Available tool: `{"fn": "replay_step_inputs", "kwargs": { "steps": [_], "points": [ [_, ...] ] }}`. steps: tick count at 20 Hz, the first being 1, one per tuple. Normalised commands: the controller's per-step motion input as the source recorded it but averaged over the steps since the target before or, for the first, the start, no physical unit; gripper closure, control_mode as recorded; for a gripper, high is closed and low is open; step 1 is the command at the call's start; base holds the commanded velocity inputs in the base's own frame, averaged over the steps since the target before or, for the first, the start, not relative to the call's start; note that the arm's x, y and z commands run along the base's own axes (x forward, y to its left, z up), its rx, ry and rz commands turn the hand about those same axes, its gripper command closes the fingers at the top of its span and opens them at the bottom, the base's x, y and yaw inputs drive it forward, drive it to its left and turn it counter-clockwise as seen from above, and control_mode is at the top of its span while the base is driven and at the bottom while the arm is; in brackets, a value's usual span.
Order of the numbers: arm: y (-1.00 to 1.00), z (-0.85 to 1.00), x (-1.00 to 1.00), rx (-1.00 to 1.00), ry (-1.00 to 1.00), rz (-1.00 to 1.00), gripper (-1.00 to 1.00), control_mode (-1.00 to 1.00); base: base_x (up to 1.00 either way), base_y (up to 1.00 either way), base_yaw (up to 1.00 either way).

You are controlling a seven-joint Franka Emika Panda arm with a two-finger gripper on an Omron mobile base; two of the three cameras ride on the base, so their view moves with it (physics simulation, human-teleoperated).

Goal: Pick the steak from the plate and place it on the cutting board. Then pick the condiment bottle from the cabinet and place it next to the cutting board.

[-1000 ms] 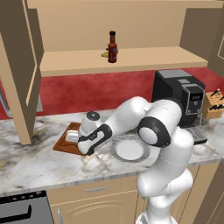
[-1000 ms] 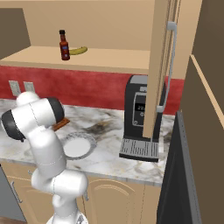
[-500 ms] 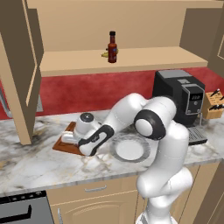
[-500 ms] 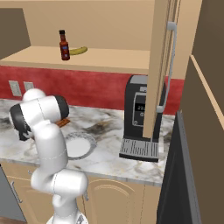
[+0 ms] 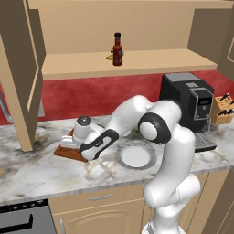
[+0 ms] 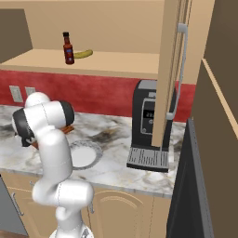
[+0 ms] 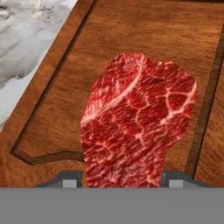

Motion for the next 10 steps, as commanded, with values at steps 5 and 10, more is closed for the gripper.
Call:
{"fn": "replay_step_inputs", "kwargs": {
  "steps": [5,10],
  "points": [
    [-0.18,0.17,-0.15,0.05,-0.08,0.00,-1.00,-1.00,0.00,0.00,0.00],
    [-0.20,0.36,-0.18,0.10,-0.12,0.00,-1.00,-1.00,0.00,0.00,0.00]
  ]
}}
